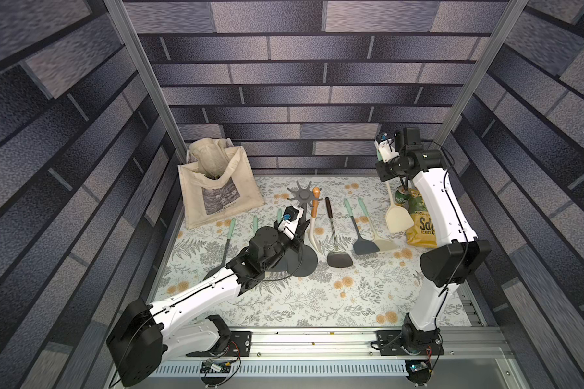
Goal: Take the spatula off the kitchen utensil rack
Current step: Place the spatula at the center of the board.
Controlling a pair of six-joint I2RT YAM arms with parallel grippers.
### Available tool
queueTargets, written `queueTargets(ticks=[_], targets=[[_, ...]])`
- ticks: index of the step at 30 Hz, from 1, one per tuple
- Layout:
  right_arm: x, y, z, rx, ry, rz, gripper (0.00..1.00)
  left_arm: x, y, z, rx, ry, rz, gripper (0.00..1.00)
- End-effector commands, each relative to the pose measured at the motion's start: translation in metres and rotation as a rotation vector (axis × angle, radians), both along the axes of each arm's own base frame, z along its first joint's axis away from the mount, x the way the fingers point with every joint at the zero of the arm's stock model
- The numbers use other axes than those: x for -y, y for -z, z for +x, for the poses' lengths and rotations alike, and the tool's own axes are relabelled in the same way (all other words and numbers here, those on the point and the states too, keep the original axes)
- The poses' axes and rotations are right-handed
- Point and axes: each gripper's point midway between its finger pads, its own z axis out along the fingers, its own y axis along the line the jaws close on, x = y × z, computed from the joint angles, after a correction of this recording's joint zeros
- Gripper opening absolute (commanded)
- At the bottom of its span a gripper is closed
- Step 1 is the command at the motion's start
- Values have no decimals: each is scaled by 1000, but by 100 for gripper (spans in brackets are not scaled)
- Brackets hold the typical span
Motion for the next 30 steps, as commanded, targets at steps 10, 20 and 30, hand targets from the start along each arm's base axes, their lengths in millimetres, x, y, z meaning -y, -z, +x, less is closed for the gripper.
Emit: queueTargets(ticks=[10, 20, 30], targets=[[18, 69, 24, -175, -43, 25, 0, -7, 39, 0, -75, -18, 115, 14], [32, 110, 27, -277, -47, -23, 0, -6, 43, 0, -80, -21, 128, 14], [40, 149, 39, -323, -15, 23, 0, -4, 43, 0, -81, -20, 134, 14]])
